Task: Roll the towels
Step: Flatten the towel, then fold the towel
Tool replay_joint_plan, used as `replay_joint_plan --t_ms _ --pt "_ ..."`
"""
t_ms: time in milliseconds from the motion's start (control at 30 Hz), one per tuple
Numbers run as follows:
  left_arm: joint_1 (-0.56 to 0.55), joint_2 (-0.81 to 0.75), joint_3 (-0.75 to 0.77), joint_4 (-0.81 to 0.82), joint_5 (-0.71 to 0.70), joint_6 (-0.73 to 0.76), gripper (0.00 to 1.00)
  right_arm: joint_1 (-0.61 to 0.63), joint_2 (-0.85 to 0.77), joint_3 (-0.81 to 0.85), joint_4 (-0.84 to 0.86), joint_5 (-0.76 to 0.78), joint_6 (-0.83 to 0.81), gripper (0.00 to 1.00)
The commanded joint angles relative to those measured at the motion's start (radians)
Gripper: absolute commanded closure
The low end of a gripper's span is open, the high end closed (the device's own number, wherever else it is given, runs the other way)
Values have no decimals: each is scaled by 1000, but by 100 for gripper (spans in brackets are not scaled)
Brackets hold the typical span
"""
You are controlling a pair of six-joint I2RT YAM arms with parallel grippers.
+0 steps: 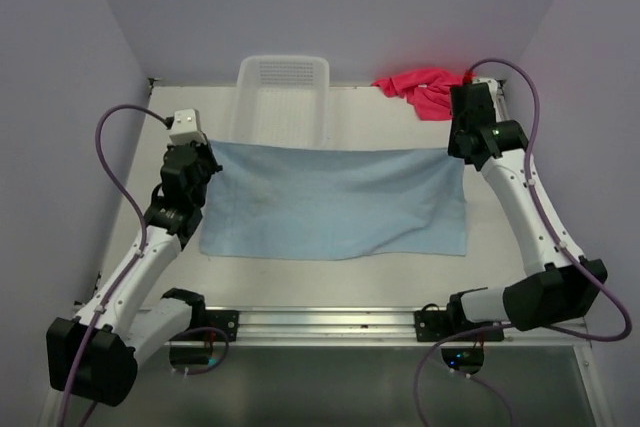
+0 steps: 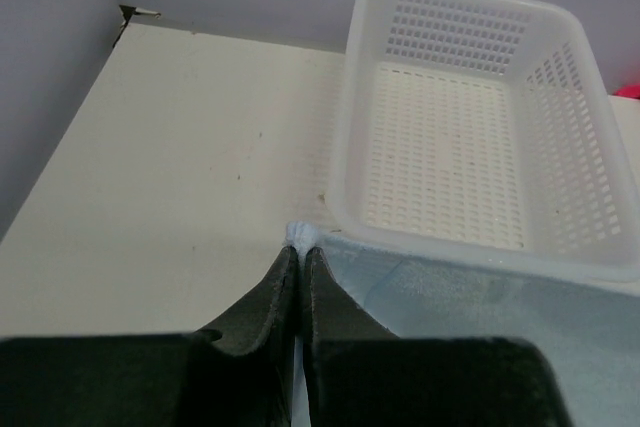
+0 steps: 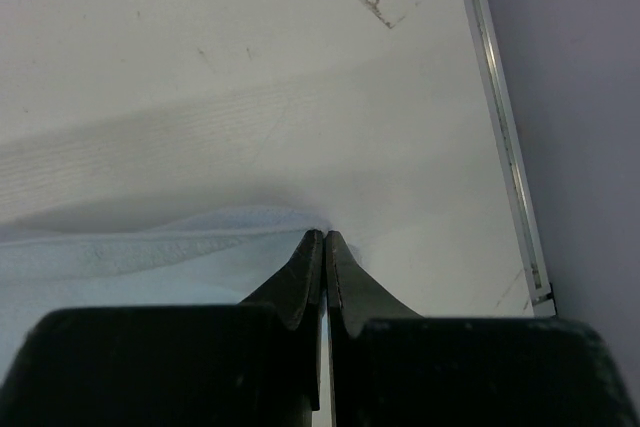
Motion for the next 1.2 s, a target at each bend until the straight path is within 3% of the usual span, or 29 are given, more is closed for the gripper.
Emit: replay_joint_plan --t_ms 0,200,467,733,933,1167 --pt "79 62 21 172 59 -5 100 -16 74 26 144 40 -30 100" --pt "203 177 25 221 224 -68 100 -43 151 28 209 4 -54 100" --pt "229 231 1 273 391 -34 100 -62 162 -26 250 -29 -86 100" --pt "229 98 -157 416 383 36 100 -63 128 -84 267 -48 -88 100" --pt "229 104 -134 336 376 81 100 -63 107 -106 253 -55 -82 100" --pt "229 12 -202 359 387 127 100 -63 41 -156 238 -54 -74 100"
